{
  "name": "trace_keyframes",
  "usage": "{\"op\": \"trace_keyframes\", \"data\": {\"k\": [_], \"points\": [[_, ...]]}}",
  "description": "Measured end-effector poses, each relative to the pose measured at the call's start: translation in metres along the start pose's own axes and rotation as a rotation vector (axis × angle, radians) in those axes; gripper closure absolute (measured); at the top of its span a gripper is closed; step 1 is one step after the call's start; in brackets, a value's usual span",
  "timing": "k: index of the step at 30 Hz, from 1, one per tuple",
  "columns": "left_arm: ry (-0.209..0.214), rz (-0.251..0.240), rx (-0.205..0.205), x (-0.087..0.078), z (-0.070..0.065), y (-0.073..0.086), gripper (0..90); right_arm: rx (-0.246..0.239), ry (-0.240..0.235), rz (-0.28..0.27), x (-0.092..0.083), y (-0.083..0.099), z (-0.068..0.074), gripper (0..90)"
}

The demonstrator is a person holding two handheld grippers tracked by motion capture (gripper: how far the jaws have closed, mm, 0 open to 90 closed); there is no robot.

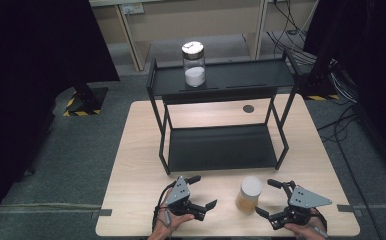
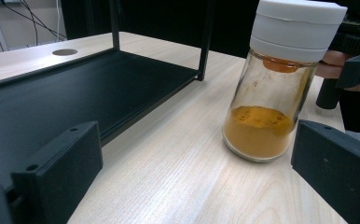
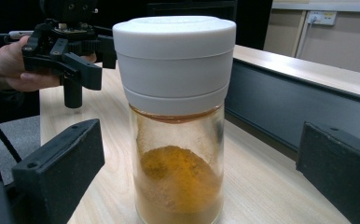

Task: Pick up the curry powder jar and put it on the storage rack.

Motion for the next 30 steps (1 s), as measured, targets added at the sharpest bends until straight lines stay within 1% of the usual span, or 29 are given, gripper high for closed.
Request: {"op": "trace_keyframes", "data": {"k": [3, 8, 14, 20, 22, 28, 30], "points": [[-0.003, 0.001, 0.002, -0.001, -0.001, 0.001, 1.3, -0.004, 0.006, -0.001, 0.001, -0.001, 0.002, 1.2], [-0.004, -0.003, 0.003, -0.002, 0.0, 0.001, 1.3, -0.011, 0.012, 0.012, 0.004, -0.004, 0.005, 1.6], [-0.006, -0.002, 0.002, -0.002, 0.0, 0.001, 1.3, -0.013, 0.027, 0.006, 0.006, -0.006, 0.01, 3.2], [-0.004, -0.001, 0.005, -0.002, -0.001, 0.001, 1.3, -0.012, 0.023, 0.005, 0.007, -0.009, 0.013, 4.7], [-0.005, 0.0, 0.004, -0.002, 0.0, 0.001, 1.3, -0.006, 0.029, 0.007, 0.011, -0.012, 0.016, 5.9], [-0.006, -0.001, 0.005, -0.002, -0.001, 0.001, 1.3, -0.003, 0.035, 0.006, 0.015, -0.015, 0.018, 6.9], [-0.006, 0.002, 0.003, -0.001, -0.001, 0.002, 1.3, -0.007, 0.027, 0.005, 0.017, -0.015, 0.018, 9.7]]}}
Point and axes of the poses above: each handheld gripper's, and its own axes: x roughly forward along the jaws, y roughly out of its underside, z roughly to its left, the point moved 2 cm from there along x, roughly forward along the jaws, and after that the axes turned 9 degrees about z, right-handed, at the moved point
